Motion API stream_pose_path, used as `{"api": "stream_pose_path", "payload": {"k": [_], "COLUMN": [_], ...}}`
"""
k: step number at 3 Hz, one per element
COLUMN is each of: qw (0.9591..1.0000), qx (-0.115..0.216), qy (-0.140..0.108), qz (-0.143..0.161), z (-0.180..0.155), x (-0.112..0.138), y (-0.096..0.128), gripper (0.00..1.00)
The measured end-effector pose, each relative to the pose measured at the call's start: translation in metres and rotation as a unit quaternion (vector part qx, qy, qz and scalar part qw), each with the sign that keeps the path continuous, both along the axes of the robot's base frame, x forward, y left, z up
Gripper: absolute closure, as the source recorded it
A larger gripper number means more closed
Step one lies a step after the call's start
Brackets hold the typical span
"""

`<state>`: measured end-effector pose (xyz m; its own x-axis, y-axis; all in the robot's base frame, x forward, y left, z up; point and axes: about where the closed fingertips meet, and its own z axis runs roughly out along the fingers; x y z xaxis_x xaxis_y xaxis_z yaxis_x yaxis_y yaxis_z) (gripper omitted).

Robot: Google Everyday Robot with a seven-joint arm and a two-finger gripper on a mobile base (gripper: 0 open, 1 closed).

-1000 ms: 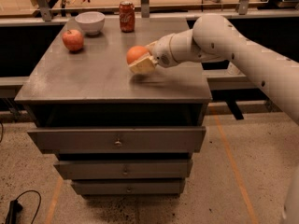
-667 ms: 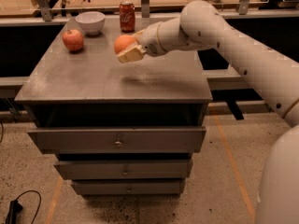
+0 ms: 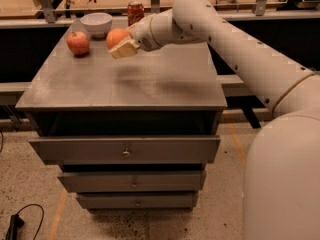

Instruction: Move orange near apple

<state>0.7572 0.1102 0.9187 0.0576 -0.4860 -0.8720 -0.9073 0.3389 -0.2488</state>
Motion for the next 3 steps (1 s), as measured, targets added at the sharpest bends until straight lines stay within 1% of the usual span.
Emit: {"api": "stream_pose_path", "payload": {"k": [1, 2, 3], "qw": [0.9996, 0.9973, 0.9952], "qx": [0.003, 0.015, 0.031], "qy": [0.007, 0.018, 0.021], "qz": [-0.028, -0.069, -0.091], "z": [-0.004, -0.009, -0.01], "x": [0.008, 0.018, 0.032], "y": [0.009, 0.017, 0.032], "gripper": [1.0, 1.0, 1.0]}}
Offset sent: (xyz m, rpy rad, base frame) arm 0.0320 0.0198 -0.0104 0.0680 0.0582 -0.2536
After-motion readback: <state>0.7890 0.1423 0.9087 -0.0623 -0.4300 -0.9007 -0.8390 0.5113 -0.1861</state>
